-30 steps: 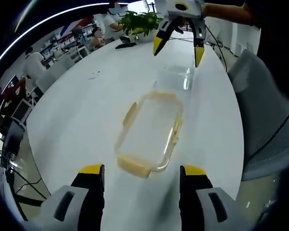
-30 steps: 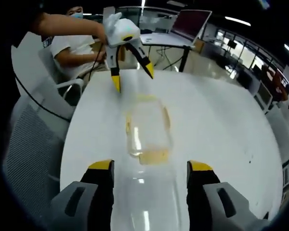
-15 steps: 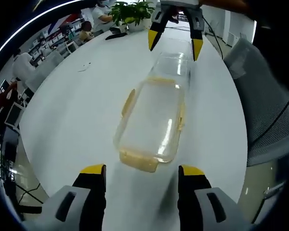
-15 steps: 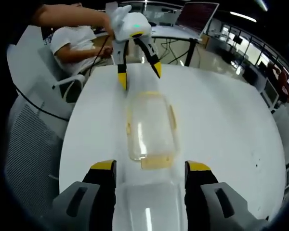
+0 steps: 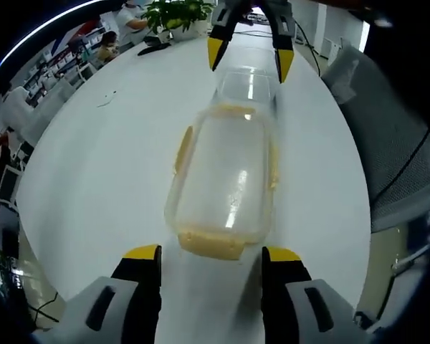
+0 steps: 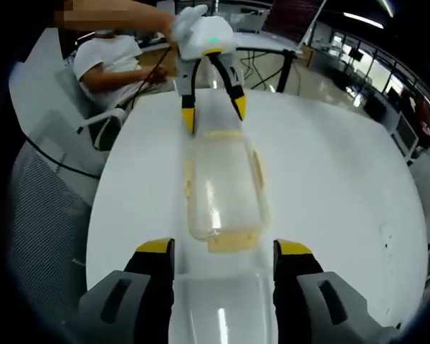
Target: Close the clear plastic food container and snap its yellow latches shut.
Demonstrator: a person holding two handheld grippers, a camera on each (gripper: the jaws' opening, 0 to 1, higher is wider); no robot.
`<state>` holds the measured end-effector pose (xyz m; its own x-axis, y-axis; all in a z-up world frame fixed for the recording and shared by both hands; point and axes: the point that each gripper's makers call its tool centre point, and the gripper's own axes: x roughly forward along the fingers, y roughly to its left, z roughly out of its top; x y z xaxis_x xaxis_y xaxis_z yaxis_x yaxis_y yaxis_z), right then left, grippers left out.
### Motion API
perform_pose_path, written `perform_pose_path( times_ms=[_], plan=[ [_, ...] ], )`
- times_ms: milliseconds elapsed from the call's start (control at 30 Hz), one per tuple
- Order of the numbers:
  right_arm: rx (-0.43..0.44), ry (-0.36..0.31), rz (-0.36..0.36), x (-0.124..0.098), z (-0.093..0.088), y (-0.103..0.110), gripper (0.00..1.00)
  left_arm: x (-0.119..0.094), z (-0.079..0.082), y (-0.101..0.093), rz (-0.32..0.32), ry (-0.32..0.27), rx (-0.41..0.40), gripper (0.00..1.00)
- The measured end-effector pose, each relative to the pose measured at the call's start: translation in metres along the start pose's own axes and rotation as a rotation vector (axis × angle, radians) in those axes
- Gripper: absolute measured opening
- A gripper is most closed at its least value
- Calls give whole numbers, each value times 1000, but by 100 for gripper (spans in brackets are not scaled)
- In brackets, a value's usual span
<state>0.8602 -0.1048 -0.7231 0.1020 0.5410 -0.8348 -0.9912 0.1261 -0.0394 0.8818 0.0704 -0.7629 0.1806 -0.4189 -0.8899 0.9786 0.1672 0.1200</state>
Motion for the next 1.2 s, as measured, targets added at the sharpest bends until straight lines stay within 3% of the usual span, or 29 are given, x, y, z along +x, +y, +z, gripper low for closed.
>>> perform_pose_path(
  times_ms=[100,567,633,800,933,1033,1200],
  plan=[
    [2,-3,0,0,0,-2,52,2,0,3,3,6,32,47],
    [0,-24,-2,-3,5,1,52,19,2,-5,-100,17,62,46],
    [-9,-28,0,-2,5,2,51,19,4,-1,-90,19,72,47],
    [-14,-26,3,-2,5,4,51,21,3,-6,-139,20,70,43],
    [-17,-20,6,-1,3,7,51,21,2,-6,-142,19,75,42],
    [-26,-16,8,0,2,6,50,21,4,-7,-140,3,63,34],
    [-29,-19,12,1,3,7,50,20,3,-9,-126,-8,45,34]
  ],
)
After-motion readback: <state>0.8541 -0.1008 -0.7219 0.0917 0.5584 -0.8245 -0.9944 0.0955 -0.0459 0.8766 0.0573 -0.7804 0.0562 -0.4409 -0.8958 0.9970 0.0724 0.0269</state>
